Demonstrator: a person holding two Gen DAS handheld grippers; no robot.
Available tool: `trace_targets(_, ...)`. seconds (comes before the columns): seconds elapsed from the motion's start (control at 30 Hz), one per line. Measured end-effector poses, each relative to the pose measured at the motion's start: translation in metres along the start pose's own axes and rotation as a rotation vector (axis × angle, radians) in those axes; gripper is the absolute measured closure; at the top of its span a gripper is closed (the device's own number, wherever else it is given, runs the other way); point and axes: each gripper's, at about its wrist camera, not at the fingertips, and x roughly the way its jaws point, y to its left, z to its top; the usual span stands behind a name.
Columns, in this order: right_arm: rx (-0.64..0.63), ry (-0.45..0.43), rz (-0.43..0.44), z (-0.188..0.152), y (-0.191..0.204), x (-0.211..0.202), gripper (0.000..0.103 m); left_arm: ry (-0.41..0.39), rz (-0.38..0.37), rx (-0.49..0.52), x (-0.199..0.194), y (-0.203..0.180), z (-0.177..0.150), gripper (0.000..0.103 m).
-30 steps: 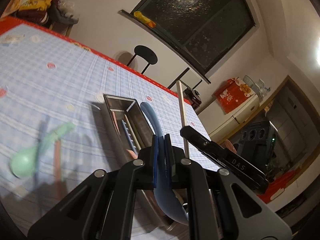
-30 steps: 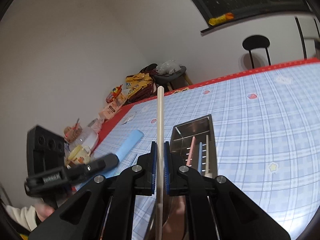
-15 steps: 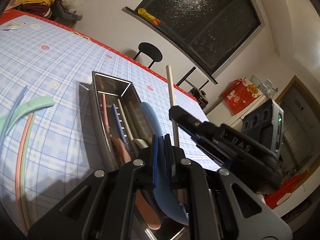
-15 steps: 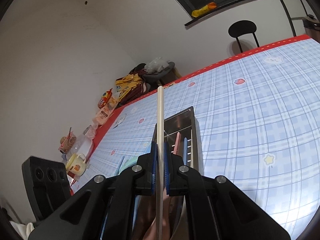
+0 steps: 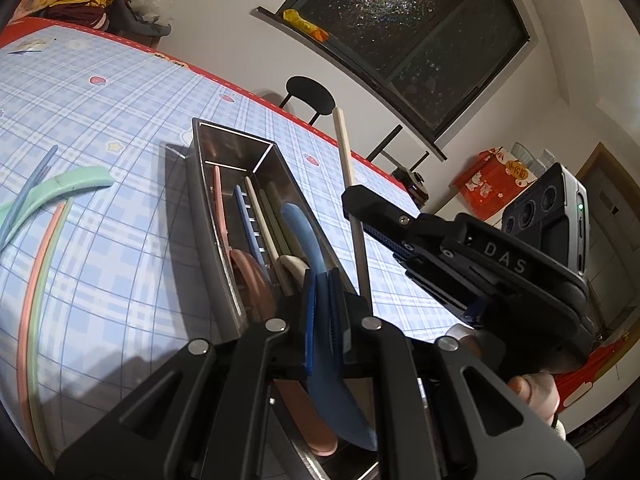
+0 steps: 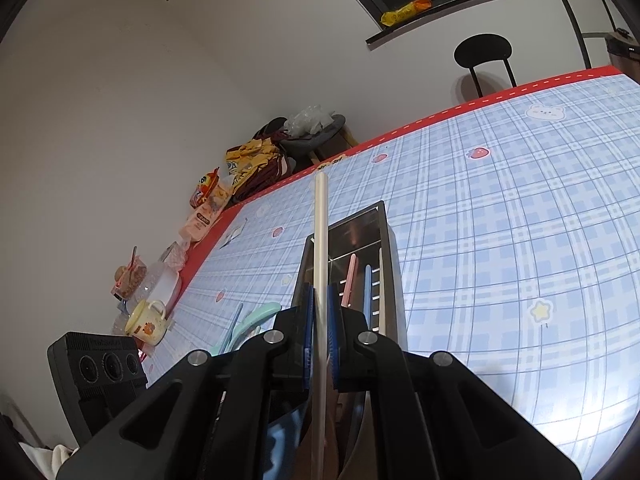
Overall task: Organize utensils
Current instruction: 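Lower the blue spoon into the holder and open the left tool while the right tool carries the chopstick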
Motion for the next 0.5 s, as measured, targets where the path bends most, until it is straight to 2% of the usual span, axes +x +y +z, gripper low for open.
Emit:
trace_targets(0.07, -0.001, 0.003, -0.001, 0.000, 0.000, 0.000, 0.096, 0.002, 0.002, -0.002, 0.000, 0.000, 0.000, 0.093)
trace_targets(0.13, 0.005, 0.005, -0.003, 0.000, -0.001, 0.001, 0.095, 0.005, 0.000, -0.004, 0.000, 0.000, 0.001, 0.085)
trace_targets(0.27, 0.024, 0.000, 0.004, 0.001, -0.005, -0.001, 0.093, 0.002, -0.003, -0.014, -0.005, 0.001, 0.004, 0.081)
trace_targets(0.33, 0.024, 0.001, 0.006, 0.000, -0.005, -0.002, 0.093, -0.007, -0.008, -0.027, -0.010, 0.003, 0.007, 0.075)
trace_targets(0.4, 0.022, 0.003, 0.008, 0.000, -0.004, -0.002, 0.087, -0.029, -0.003, -0.028, -0.019, 0.006, 0.013, 0.072)
trace_targets(0.5, 0.015, -0.001, 0.009, 0.000, -0.002, -0.004, 0.072, -0.055, 0.007, -0.028, -0.030, 0.009, 0.020, 0.064)
